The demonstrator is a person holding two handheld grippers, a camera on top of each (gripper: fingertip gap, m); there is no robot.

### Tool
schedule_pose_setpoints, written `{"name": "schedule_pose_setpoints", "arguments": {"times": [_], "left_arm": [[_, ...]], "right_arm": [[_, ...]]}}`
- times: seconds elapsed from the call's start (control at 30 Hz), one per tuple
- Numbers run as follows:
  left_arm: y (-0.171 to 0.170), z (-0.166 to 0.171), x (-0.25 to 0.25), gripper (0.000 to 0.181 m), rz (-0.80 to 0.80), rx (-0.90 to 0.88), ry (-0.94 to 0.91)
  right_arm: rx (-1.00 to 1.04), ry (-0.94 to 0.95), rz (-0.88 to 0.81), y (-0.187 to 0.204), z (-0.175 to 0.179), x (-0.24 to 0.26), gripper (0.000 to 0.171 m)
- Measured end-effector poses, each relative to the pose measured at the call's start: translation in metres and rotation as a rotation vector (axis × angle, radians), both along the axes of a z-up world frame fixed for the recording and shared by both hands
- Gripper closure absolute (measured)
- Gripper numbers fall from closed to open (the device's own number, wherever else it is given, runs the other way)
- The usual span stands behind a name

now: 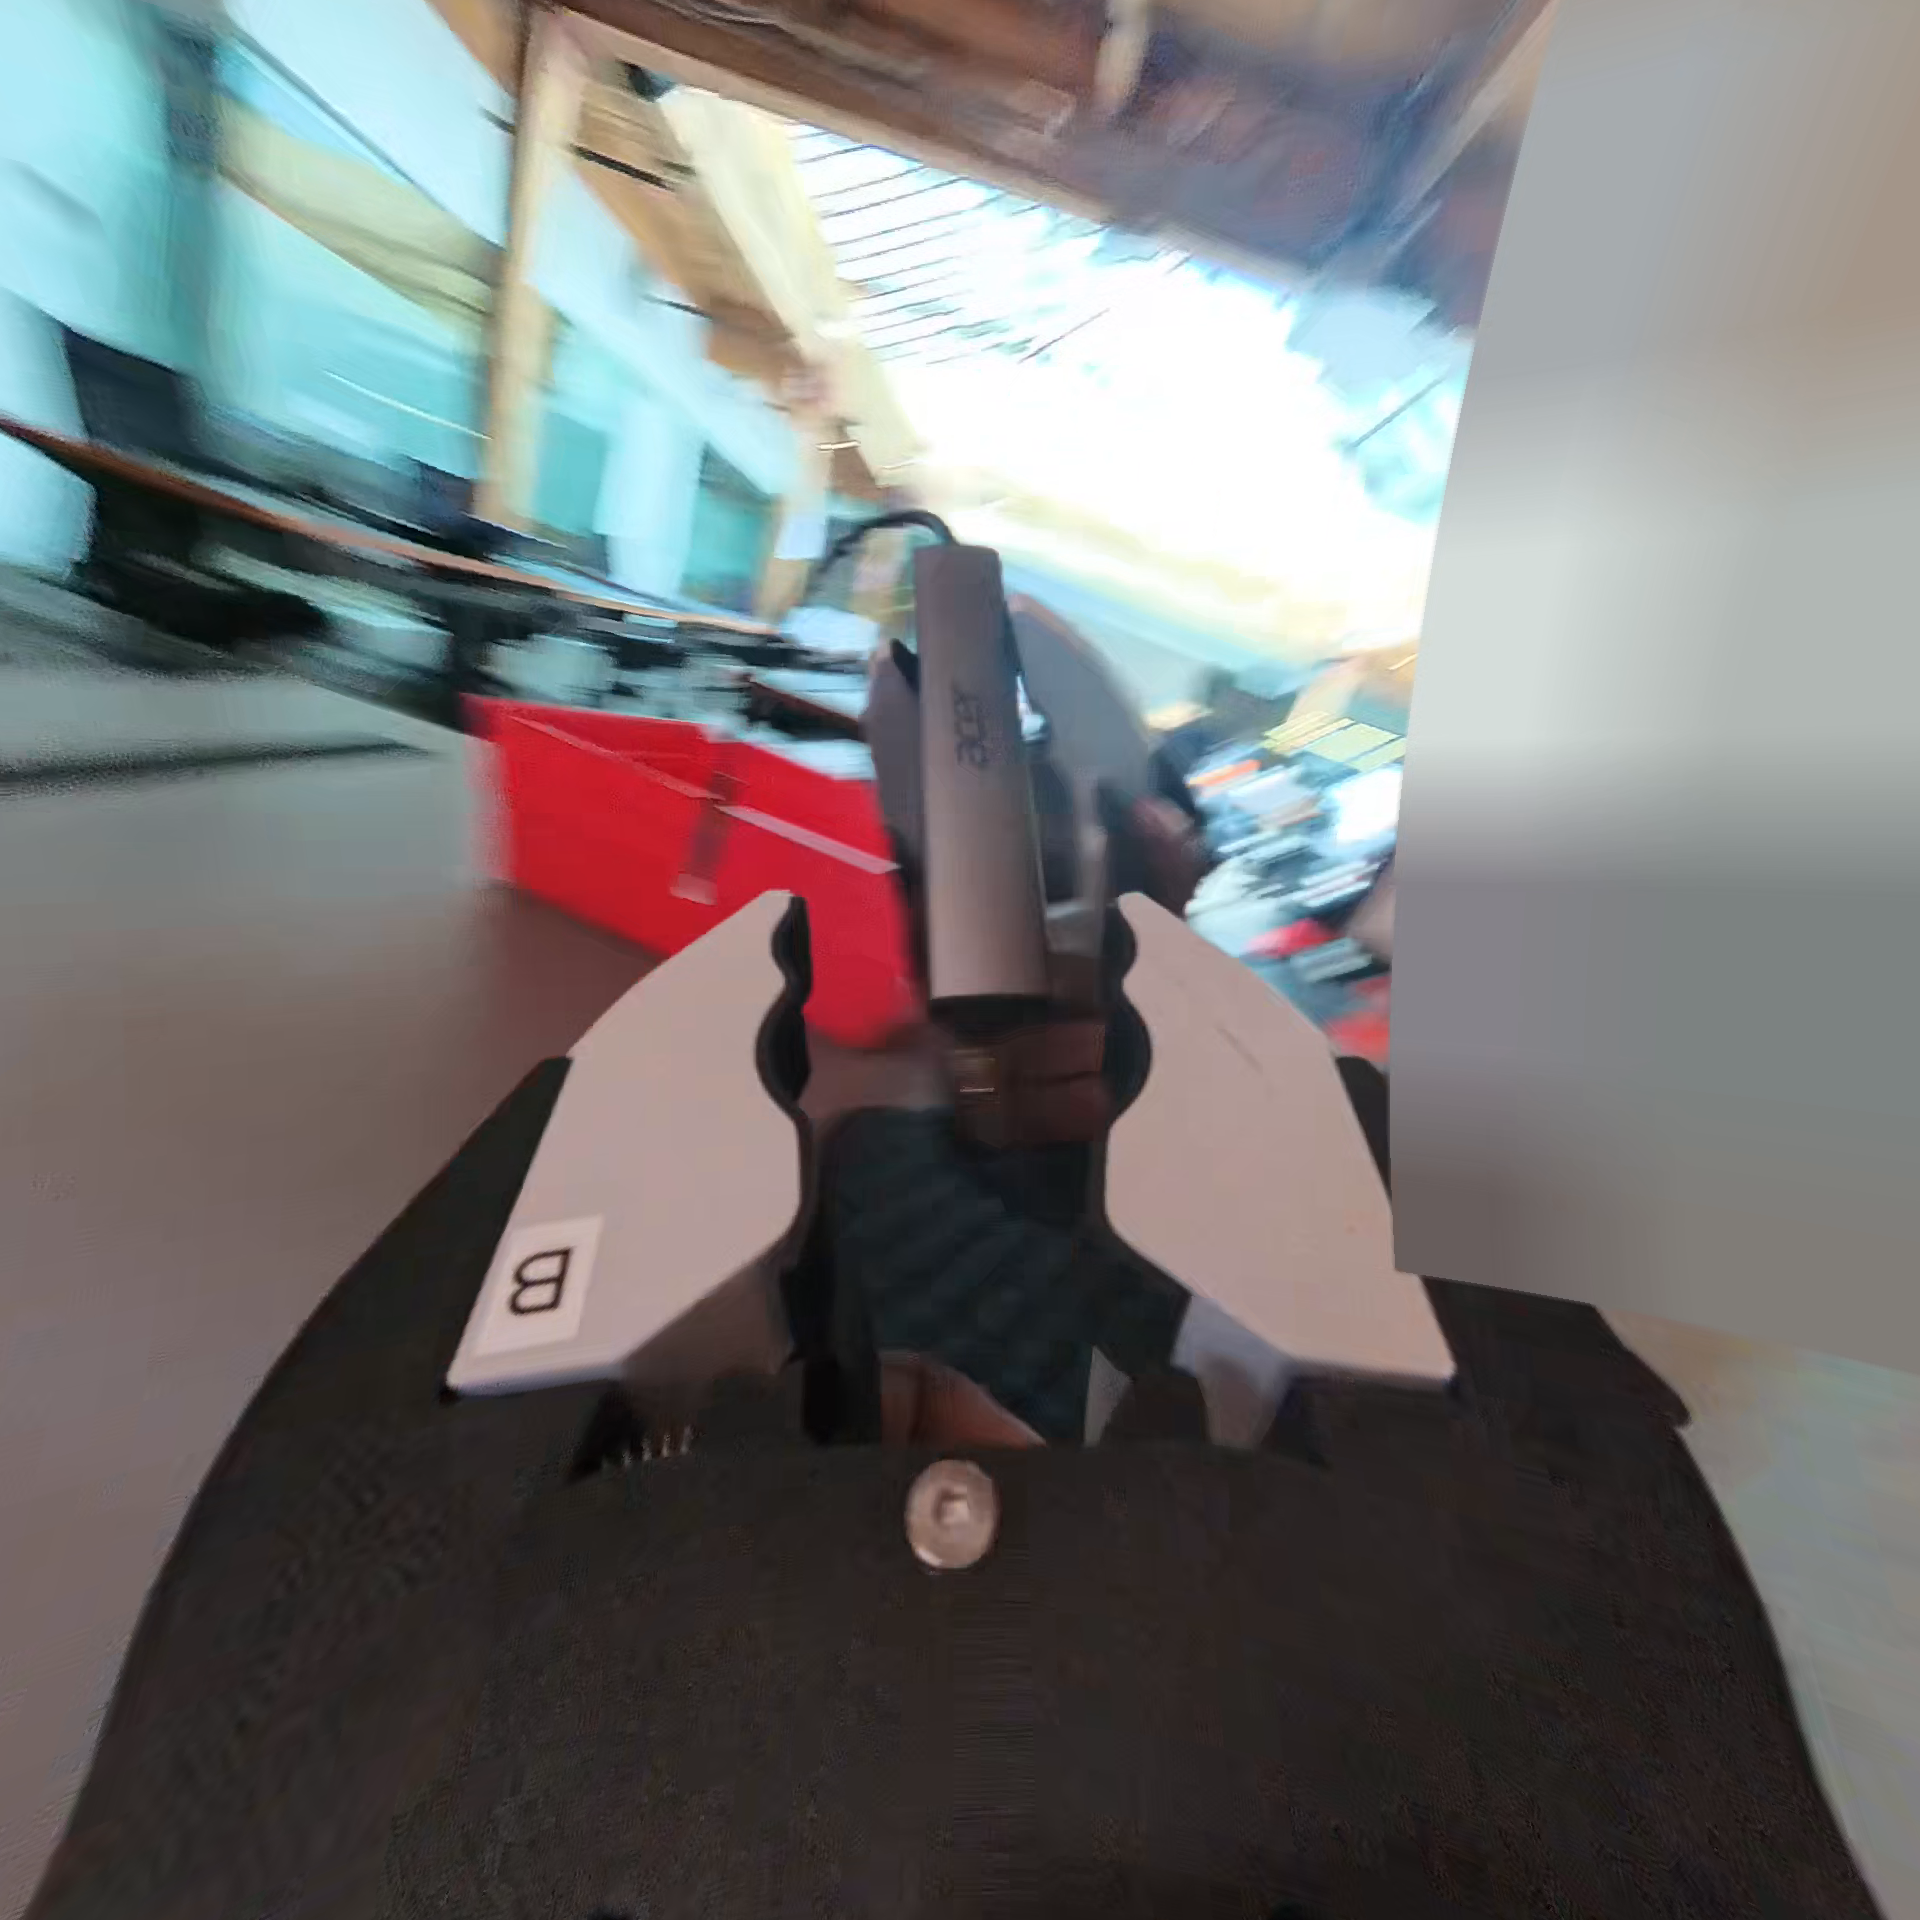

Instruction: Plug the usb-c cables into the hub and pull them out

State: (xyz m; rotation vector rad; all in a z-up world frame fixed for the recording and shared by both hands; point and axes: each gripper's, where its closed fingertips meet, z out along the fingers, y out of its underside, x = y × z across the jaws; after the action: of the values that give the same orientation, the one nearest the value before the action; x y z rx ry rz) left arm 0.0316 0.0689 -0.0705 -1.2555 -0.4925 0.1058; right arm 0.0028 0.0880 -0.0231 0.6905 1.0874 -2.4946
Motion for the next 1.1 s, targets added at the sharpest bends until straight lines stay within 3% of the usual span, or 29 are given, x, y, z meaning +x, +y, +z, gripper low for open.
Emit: {"name": "schedule_pose_setpoints", "arguments": {"times": [0.1,0.2,0.27,0.4,0.53,0.6,0.67,0.77,0.93,0.97,1.03,1.1], "left_arm": [[-0.007,-0.004,-0.015,0.127,0.367,-0.369,0.371],[-0.003,-0.012,-0.022,0.137,0.534,-0.649,0.591],[-0.001,-0.012,-0.025,0.166,0.603,-0.716,0.661],[-0.003,-0.014,-0.024,0.170,0.534,-0.655,0.601],[-0.018,-0.006,-0.016,0.171,0.394,-0.492,0.501],[-0.030,-0.007,-0.015,0.171,0.380,-0.505,0.513],[-0.038,-0.012,-0.015,0.171,0.367,-0.567,0.544],[-0.040,-0.020,-0.009,0.171,0.305,-0.660,0.617],[-0.028,-0.021,0.008,0.171,0.168,-0.683,0.726],[-0.026,-0.021,0.011,0.171,0.147,-0.679,0.739],[-0.026,-0.021,0.011,0.171,0.146,-0.680,0.740],[-0.032,-0.018,0.003,0.168,0.207,-0.668,0.698]], "right_arm": [[0.017,-0.128,-0.097,0.003,-0.013,-0.014,0.150],[0.026,-0.175,-0.137,0.002,-0.018,-0.018,0.150],[0.050,-0.188,-0.136,-0.001,-0.021,-0.017,0.150],[0.101,-0.220,-0.102,-0.002,-0.028,-0.018,0.149],[0.410,0.053,0.063,-0.008,-0.043,0.009,0.127],[0.642,0.269,0.037,0.000,-0.055,0.021,0.127],[0.846,0.534,-0.155,0.016,-0.054,0.020,0.131],[0.980,0.886,-0.429,0.032,-0.029,0.021,0.137],[1.195,1.123,-0.326,0.020,-0.053,0.017,0.133],[1.208,1.154,-0.310,0.016,-0.057,0.016,0.135],[1.234,1.214,-0.341,0.010,-0.061,0.012,0.156],[1.247,1.261,-0.387,0.008,-0.058,0.009,0.158]]}}
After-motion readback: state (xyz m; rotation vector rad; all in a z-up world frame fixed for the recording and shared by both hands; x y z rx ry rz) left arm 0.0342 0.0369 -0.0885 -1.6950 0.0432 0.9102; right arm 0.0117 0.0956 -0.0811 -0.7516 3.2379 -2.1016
